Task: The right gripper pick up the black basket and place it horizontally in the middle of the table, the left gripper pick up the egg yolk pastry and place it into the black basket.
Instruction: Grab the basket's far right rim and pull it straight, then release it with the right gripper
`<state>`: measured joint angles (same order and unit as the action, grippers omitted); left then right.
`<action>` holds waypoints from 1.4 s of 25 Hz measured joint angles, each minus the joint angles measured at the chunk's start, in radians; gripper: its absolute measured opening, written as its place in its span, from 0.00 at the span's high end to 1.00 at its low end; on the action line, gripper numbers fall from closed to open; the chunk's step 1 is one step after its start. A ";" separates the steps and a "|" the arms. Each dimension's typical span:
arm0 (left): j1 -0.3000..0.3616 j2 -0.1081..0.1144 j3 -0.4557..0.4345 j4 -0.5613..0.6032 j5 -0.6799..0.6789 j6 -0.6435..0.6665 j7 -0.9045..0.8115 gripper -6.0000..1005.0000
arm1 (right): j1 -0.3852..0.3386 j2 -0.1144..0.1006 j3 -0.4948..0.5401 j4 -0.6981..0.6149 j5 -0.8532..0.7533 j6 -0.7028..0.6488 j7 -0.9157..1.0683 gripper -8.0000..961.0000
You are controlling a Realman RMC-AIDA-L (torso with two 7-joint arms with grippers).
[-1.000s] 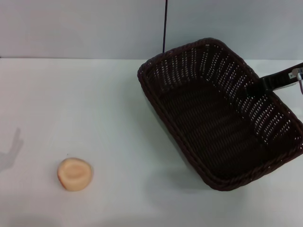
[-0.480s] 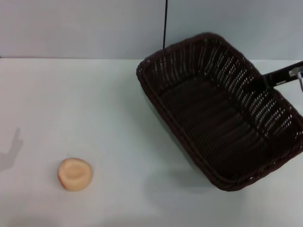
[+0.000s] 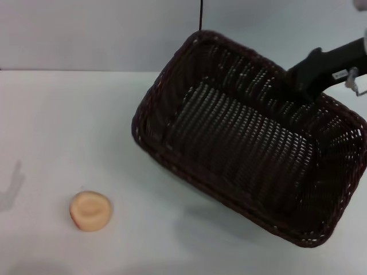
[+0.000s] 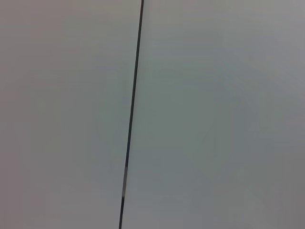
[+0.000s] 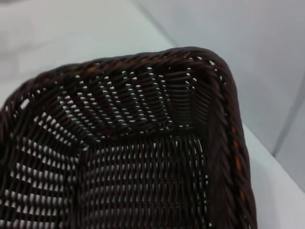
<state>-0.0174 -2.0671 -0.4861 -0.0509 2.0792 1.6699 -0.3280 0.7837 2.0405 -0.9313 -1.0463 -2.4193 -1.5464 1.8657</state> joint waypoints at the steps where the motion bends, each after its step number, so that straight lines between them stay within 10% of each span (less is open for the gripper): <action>1: 0.000 0.000 0.000 0.000 0.000 0.000 0.000 0.16 | 0.008 0.000 -0.015 0.001 0.000 0.001 -0.034 0.85; 35: 0.046 -0.002 0.034 -0.018 0.001 0.084 0.000 0.16 | 0.084 0.032 -0.183 0.190 0.095 0.165 -0.400 0.84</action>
<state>0.0291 -2.0694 -0.4517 -0.0691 2.0800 1.7539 -0.3283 0.8674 2.0725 -1.1141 -0.8559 -2.3242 -1.3809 1.4653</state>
